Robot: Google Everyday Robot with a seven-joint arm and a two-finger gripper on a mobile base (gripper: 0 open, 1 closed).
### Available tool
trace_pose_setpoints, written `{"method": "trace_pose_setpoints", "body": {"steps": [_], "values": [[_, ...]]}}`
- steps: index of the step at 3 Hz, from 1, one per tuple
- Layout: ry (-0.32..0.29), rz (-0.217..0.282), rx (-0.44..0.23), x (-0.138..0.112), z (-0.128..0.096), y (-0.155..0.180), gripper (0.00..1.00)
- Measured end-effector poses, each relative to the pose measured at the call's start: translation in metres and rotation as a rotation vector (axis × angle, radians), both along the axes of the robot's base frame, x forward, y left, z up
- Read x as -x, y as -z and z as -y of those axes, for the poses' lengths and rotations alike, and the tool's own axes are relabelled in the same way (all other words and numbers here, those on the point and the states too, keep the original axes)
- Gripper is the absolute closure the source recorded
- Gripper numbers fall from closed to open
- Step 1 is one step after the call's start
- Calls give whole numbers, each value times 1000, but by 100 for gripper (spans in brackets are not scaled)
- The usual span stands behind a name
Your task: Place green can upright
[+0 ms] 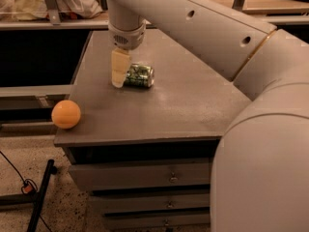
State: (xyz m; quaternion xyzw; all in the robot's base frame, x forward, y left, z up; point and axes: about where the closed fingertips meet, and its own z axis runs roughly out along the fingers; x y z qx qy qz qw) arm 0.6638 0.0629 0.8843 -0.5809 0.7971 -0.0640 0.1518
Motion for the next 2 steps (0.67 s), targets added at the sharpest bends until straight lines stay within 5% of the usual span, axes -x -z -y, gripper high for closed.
{"method": "trace_pose_setpoints", "body": {"steps": [2], "values": [[1,-43,-78,-3,12,12,0]]}}
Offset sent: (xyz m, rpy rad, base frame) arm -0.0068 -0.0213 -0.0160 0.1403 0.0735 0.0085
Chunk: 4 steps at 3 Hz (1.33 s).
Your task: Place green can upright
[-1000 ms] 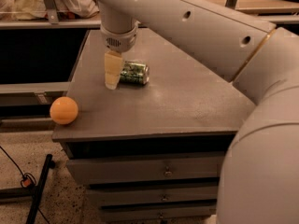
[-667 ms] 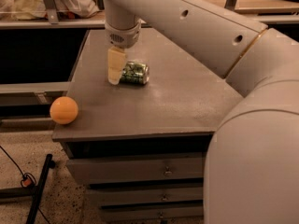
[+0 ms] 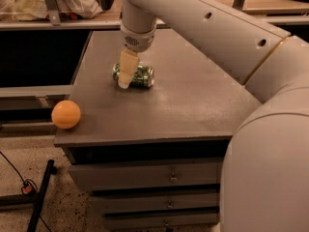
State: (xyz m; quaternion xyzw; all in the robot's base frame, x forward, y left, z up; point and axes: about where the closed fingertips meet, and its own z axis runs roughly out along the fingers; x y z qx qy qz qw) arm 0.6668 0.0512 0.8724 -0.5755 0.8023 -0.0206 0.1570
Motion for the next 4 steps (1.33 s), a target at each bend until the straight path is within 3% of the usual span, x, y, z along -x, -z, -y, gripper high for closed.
{"method": "trace_pose_setpoints", "body": {"steps": [1,4], "values": [[-19,-25,-12,10,-2,8,0],[-54,-96,54,-13,-31,65,0]]}}
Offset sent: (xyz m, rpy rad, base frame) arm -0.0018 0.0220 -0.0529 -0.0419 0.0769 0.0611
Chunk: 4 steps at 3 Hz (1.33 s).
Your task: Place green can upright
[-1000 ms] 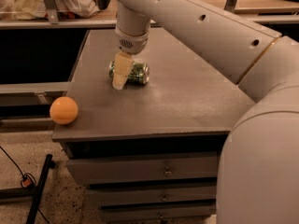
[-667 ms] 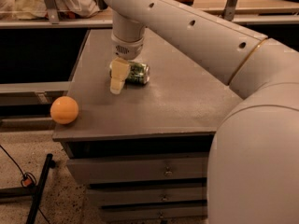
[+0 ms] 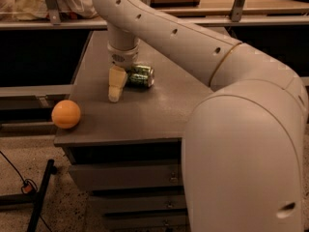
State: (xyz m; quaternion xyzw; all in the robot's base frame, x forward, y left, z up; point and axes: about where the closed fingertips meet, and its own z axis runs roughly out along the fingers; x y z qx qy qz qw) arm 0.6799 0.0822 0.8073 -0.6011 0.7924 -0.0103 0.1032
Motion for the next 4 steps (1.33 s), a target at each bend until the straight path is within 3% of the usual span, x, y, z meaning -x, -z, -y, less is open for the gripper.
{"method": "trace_pose_setpoints", "body": {"steps": [2,4], "values": [[7,-14,12,-11,-7,8,0],[37,5,49,-33,-7,1,41]]}}
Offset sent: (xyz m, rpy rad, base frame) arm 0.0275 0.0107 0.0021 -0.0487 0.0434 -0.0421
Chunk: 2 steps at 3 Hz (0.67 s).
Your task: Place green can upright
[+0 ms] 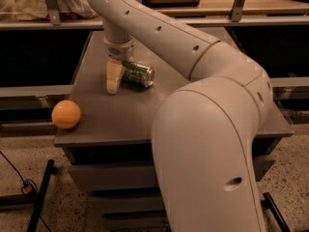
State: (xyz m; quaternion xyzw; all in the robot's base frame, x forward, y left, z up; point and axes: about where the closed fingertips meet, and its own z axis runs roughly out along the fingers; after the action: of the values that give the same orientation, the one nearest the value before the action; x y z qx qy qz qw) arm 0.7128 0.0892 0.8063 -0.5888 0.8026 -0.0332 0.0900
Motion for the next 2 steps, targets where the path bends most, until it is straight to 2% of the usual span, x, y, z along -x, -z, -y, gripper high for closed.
{"method": "trace_pose_setpoints", "body": {"steps": [2], "values": [[0,0,0,0,0,-12,87]]}}
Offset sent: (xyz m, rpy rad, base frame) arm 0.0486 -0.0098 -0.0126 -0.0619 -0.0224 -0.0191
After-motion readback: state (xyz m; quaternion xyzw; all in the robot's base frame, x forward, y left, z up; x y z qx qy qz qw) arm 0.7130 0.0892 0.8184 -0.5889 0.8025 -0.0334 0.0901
